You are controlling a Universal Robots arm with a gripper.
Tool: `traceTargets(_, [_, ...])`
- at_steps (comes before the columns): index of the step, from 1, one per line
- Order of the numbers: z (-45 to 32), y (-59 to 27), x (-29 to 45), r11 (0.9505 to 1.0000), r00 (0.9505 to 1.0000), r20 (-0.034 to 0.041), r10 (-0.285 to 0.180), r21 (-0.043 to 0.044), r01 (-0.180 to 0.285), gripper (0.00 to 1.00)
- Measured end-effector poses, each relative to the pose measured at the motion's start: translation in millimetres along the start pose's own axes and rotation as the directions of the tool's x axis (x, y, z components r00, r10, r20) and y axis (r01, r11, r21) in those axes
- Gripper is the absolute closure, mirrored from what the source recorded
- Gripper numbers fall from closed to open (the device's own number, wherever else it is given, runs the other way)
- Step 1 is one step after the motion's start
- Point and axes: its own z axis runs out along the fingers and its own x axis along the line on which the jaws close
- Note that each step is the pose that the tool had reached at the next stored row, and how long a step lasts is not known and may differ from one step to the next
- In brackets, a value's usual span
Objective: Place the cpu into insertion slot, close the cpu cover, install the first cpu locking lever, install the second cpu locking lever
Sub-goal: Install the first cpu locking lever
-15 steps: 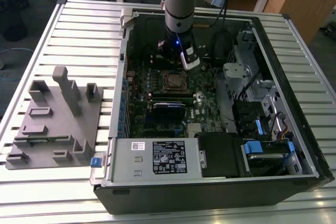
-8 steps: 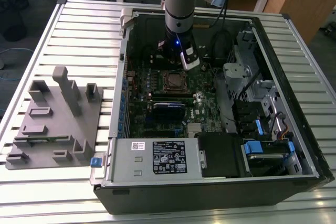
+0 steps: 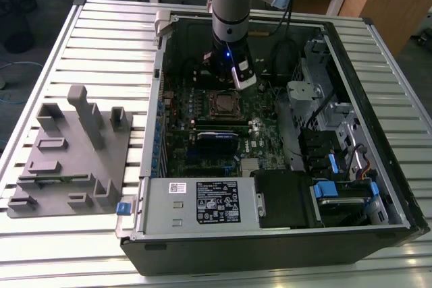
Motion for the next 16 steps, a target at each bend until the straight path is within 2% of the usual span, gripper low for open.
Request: traceTargets(16, [1.2,2.2,-0.5,0.9998,0.9998,0.0061,0.019,0.0084,-0.019,0.89])
